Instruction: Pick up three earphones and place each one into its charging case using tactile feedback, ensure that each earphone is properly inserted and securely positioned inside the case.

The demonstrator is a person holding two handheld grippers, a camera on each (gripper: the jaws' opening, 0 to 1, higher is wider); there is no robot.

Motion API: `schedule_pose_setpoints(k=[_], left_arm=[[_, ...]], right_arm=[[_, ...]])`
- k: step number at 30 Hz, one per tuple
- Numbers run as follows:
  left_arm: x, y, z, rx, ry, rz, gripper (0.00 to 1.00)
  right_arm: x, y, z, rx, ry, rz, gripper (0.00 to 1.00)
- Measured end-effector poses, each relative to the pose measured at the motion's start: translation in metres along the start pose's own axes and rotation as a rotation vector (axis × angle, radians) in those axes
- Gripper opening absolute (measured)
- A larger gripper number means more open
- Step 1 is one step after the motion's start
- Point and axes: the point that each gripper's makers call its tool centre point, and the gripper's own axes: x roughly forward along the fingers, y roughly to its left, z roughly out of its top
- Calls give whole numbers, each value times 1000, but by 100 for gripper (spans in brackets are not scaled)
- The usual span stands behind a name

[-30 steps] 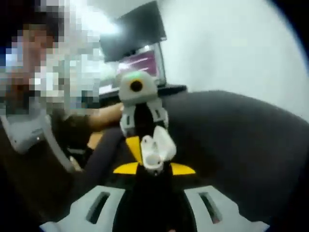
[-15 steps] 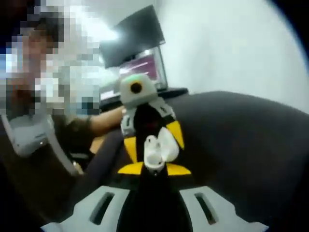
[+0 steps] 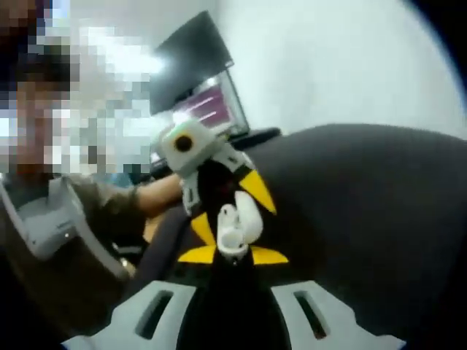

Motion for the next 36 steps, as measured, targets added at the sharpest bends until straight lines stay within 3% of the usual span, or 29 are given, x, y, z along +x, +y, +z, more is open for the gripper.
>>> schedule_pose_setpoints(k=[33,36], left_arm=[[0,1,3,94,-3,19,30],[-1,0,5,158,-2,28,29]], right_arm=[[0,1,1,15,-7,6,17],[0,1,1,27,-9,7,17]])
